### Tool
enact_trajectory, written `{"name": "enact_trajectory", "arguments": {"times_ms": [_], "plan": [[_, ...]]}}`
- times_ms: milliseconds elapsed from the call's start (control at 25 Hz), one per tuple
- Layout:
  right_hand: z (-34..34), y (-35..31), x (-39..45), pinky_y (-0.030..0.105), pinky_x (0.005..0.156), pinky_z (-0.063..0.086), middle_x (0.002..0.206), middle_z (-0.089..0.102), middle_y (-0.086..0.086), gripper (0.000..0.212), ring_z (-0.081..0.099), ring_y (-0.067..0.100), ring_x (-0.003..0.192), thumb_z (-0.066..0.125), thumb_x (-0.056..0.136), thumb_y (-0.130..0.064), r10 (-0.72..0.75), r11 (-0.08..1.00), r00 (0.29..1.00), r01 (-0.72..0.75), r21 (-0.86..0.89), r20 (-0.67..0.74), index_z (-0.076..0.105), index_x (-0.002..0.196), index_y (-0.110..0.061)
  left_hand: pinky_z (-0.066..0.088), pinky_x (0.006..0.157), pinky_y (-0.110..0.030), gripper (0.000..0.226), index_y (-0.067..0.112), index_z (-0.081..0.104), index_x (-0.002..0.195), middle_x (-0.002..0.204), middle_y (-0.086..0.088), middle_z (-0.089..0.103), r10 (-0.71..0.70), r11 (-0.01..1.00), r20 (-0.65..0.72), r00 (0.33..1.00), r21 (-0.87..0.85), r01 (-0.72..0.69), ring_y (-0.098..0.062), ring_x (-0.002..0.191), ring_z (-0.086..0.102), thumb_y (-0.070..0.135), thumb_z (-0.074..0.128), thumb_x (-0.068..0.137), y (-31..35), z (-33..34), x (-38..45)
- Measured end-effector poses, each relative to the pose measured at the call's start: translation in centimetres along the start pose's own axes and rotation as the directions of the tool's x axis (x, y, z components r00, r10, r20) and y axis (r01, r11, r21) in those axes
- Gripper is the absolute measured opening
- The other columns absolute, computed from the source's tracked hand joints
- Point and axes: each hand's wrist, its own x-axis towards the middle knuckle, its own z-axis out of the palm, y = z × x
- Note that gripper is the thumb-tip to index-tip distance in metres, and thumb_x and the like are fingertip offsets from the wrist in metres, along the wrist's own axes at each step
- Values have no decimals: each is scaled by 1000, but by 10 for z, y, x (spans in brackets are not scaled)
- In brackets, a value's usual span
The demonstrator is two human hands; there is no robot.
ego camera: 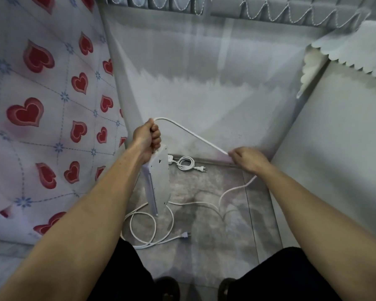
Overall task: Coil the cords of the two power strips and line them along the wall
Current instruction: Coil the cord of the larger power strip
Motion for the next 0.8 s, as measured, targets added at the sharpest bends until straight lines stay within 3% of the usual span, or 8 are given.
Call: {"name": "enact_trajectory", "arguments": {"times_ms": [80,200,280,400,480,600,680,800], "plan": [[-13,-37,-9,32,70,43,75,63,0,31,62,23,79,48,94,-40,-216,969,966,229,-90,141,62,73,-23,27,44,-21,44,21,35,62,40,7,42,7,998,15,1000,61,-8,-9,37,40,35,30,104,-3,5,0],[-29,-90,-35,32,58,39,54,55,-3,29,48,10,53,58,86,-42,-454,891,876,448,79,160,67,65,-25,39,45,-22,45,18,38,62,46,3,57,17,991,71,997,135,-27,-12,43,60,34,31,104,-14,14,-5],[-37,-110,-40,30,58,38,58,55,-1,21,44,8,55,52,82,-33,-521,824,851,480,301,69,66,69,-24,45,47,-22,45,17,38,63,48,0,60,-22,991,151,988,131,2,-15,44,62,34,30,104,-14,17,-8],[-40,-118,-44,30,59,35,63,48,5,15,40,14,59,47,87,-10,-567,701,824,472,534,16,59,96,-12,46,48,-20,43,15,39,64,51,-4,56,-85,987,261,962,158,45,-18,47,53,32,33,103,-14,23,-15],[-34,-115,-41,30,61,37,61,53,-2,10,44,14,59,51,90,-4,-556,653,830,469,594,-44,48,96,-12,45,51,-24,41,14,43,65,57,-7,52,-127,976,322,938,207,61,-19,50,49,32,36,101,-15,25,-18],[-28,-109,-29,30,57,41,60,55,-7,22,49,9,56,67,85,-17,-380,646,893,444,621,-243,45,86,-20,37,45,-23,38,13,45,69,51,-4,48,-211,945,413,886,319,77,-15,39,38,32,35,101,-12,27,-24],[-28,-101,-23,33,55,37,57,47,-6,32,40,11,53,76,77,-28,-246,673,895,433,599,-372,45,80,-21,31,44,-24,36,14,45,71,47,0,41,-249,923,480,841,379,57,-11,36,27,31,33,100,-11,30,-28],[-28,-89,-19,27,52,28,52,38,-11,39,29,7,50,82,70,-36,-168,689,879,428,585,-445,46,73,-21,24,41,-22,36,13,47,70,44,3,29,-292,924,532,795,373,90,-8,34,21,29,34,99,-11,32,-29]]}}
